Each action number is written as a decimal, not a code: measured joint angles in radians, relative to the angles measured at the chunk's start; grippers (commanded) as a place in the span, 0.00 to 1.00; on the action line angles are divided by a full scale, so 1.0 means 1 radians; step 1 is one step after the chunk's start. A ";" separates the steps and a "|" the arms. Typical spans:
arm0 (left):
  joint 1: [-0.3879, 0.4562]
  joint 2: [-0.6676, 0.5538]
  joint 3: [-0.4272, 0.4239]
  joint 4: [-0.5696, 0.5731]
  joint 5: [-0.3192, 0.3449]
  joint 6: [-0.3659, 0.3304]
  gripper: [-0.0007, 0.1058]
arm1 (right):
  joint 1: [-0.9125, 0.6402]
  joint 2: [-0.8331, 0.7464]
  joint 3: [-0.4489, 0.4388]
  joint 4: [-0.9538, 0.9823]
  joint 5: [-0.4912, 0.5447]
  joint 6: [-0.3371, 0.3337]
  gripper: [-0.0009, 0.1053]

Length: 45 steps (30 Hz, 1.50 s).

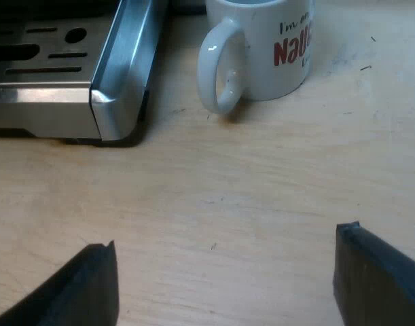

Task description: Put the handle in the coffee machine

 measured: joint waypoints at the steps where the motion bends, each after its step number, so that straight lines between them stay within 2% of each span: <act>1: 0.000 0.000 0.000 0.000 0.000 0.000 0.52 | -0.011 0.000 0.000 0.000 -0.001 0.000 0.64; 14: 0.000 0.000 0.000 0.000 0.000 0.000 0.52 | -0.367 0.000 0.000 0.000 -0.001 0.000 0.64; 17: 0.000 0.000 0.000 0.000 0.000 0.000 0.52 | -0.410 0.000 0.000 0.000 -0.001 0.000 0.64; 27: 0.019 0.000 0.000 -0.001 0.000 0.000 0.52 | -0.416 0.000 0.000 0.000 -0.001 0.000 0.64; 32: 0.119 0.000 0.000 -0.001 0.000 0.000 0.52 | -0.416 0.000 0.000 0.000 -0.001 0.000 0.64; 35: 0.147 0.000 0.000 -0.001 0.000 0.000 0.52 | -0.416 0.000 0.000 0.000 -0.001 0.000 0.64; 45: 0.151 0.000 0.000 -0.001 0.000 0.000 0.52 | -0.416 0.000 0.000 0.000 -0.001 0.000 0.64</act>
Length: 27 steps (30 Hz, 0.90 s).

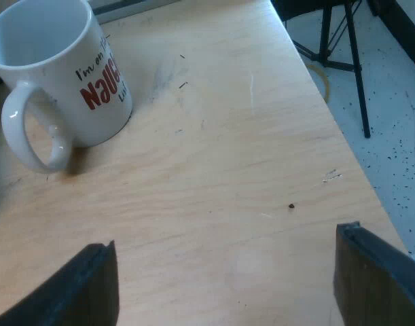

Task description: Put the handle in the coffee machine

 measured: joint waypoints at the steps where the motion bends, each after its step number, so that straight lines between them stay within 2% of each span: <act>1: 0.000 0.000 0.000 0.000 0.000 0.000 0.52 | 0.000 0.000 0.000 0.000 0.000 0.000 0.64; 9: 0.000 0.000 0.000 0.000 0.000 0.000 0.52 | 0.000 0.000 0.000 0.000 0.000 0.000 0.64; 11: -0.079 0.000 0.002 0.000 -0.001 0.000 0.52 | 0.000 0.000 0.000 0.000 0.000 0.000 0.64; 18: -0.031 0.000 0.004 0.000 -0.001 0.000 0.52 | 0.000 0.000 0.000 0.000 0.000 0.000 0.64; 27: -0.026 0.000 0.004 -0.002 -0.001 0.000 0.52 | 0.000 0.000 0.000 0.000 0.000 0.000 0.64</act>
